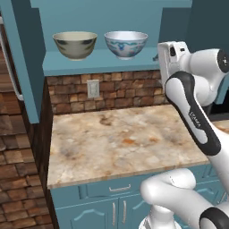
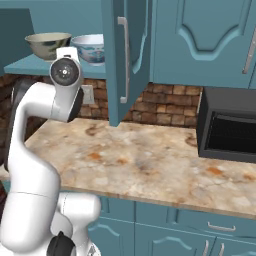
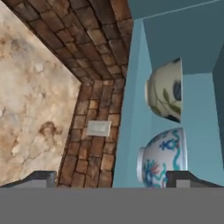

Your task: Pick up the bowls from the cabinet and place each bowl in front of a stool on the dining counter.

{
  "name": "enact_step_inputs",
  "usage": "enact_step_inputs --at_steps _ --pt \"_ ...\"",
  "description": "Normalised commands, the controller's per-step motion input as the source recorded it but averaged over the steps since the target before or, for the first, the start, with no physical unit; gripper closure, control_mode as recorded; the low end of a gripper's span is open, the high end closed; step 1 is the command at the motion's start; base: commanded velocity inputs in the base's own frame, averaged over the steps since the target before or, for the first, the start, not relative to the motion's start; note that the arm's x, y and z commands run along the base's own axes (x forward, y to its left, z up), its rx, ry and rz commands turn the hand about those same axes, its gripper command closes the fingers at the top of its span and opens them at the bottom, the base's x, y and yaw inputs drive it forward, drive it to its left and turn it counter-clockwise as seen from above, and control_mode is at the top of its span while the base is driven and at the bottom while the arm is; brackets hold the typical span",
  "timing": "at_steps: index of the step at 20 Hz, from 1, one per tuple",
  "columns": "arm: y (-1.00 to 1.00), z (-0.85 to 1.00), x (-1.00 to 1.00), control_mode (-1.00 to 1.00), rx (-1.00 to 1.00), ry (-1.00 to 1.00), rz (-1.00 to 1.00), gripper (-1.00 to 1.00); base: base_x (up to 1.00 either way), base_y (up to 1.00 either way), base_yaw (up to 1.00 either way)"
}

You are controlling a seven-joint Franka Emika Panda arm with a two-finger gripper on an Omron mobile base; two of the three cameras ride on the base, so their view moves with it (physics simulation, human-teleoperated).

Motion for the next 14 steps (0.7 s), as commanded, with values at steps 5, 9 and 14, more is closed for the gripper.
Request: enact_step_inputs --at_steps 5,9,14 --pt "0.0 0.11 0.22 -1.0 0.0 -0.19 0.0 -1.0 0.0 0.0 0.0" --pt "0.0 0.48 0.2 -1.0 0.0 -0.09 -0.03 -1.0 0.0 0.0 0.0" --pt "-0.05 0.13 0.17 -1.0 0.05 0.0 -0.03 -1.0 0.0 0.0 0.0"
